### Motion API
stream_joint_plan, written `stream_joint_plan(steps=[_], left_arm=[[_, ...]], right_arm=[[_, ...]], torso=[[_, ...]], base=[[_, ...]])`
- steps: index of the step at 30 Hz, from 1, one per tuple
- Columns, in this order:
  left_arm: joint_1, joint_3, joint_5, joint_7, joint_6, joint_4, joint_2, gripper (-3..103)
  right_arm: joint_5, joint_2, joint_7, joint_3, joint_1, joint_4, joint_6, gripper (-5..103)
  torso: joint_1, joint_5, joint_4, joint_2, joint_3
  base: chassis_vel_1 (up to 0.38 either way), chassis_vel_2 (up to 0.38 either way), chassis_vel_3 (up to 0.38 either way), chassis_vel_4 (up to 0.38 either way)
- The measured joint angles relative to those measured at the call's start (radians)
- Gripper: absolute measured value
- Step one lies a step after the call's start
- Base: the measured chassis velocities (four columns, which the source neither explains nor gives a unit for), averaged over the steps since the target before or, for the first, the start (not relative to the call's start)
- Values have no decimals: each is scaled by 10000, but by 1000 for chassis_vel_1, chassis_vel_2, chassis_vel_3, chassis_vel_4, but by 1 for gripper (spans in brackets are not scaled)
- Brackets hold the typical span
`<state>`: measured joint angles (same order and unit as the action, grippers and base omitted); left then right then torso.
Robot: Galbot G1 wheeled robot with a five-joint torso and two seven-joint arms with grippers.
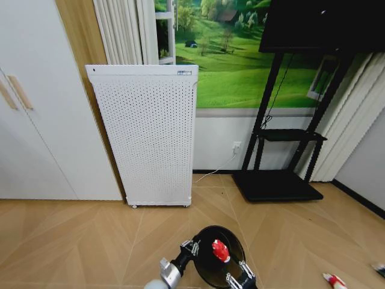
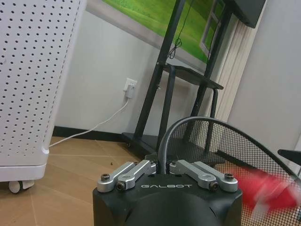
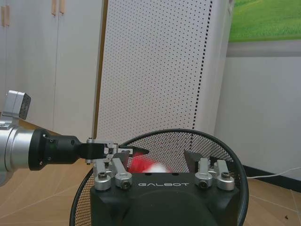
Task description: Pick up the trash bin and place the garbage on the floor into it.
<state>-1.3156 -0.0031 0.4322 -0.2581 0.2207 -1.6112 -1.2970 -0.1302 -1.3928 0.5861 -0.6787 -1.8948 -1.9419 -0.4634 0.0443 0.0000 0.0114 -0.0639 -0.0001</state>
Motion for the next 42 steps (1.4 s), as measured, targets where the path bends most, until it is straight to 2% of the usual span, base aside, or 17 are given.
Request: stream_joint_plan(steps=[1,3,4,6,8,9,10,11,14,18,20,22,29,31,42], left_arm=[[0,0,0,0,0,0,0,7],[-67,-125,60,-19,-75,-58,4,7],[-67,-125,60,-19,-75,-58,4,7],[-163,-278,214,36,-161,-145,-80,7],[-191,-314,265,71,-181,-172,-100,7],[-336,-520,557,328,-283,-377,-198,7],[-445,-681,785,508,-383,-577,-245,7],[-445,-681,785,508,-383,-577,-245,7],[-991,-1476,1701,1090,-997,-1659,-262,7],[-1272,-2078,2072,1412,-1323,-2226,-210,7],[-1559,-2788,2396,1624,-1525,-2605,-213,7],[-1845,-3475,2709,1664,-1568,-2872,-246,7],[-2641,-4635,3361,1671,-1636,-3432,-359,7],[-3155,-5113,3820,1707,-1708,-3712,-430,7],[-4040,-6124,4775,1721,-1676,-3668,-460,7]], right_arm=[[0,0,0,0,0,0,0,66],[26,5,89,42,31,-26,-35,77],[26,5,89,42,31,-26,-35,77],[-83,13,98,118,52,-78,-123,88],[-130,13,90,127,63,-101,-153,88],[-259,-5,-71,122,109,-186,-230,97],[-344,-21,-197,99,135,-238,-235,99],[-344,-21,-197,99,135,-238,-235,99],[-714,-44,-495,-110,219,-382,-85,100],[-810,-27,-562,-266,247,-414,84,100],[-932,-8,-622,-375,261,-385,295,100],[-973,-9,-630,-409,271,-310,454,100],[-948,-39,-626,-406,297,-193,591,100],[-938,-57,-621,-404,307,-118,593,100],[-941,-190,-629,-349,495,122,606,100]], torso=[[0,0,0,0,0],[0,0,-1,0,0],[0,0,-1,0,0],[0,0,0,0,0],[0,-1,0,0,0],[1,-1,0,0,0],[0,-1,0,0,0],[0,-1,0,0,0],[0,0,-3,0,0],[0,0,-1,0,0],[0,-2,-1,0,0],[0,1,-1,0,0],[0,-2,-1,0,0],[0,0,-2,-1,0],[3,0,-2,0,0]], base=[[0,0,0,0],[0,0,0,0],[0,0,0,0],[0,0,0,0],[0,0,0,0],[0,0,0,0],[0,0,0,0],[0,0,0,0],[0,0,0,0],[0,0,0,0],[0,0,0,0],[0,0,0,0],[0,0,0,0],[-32,-21,34,23],[-151,-143,148,149]])
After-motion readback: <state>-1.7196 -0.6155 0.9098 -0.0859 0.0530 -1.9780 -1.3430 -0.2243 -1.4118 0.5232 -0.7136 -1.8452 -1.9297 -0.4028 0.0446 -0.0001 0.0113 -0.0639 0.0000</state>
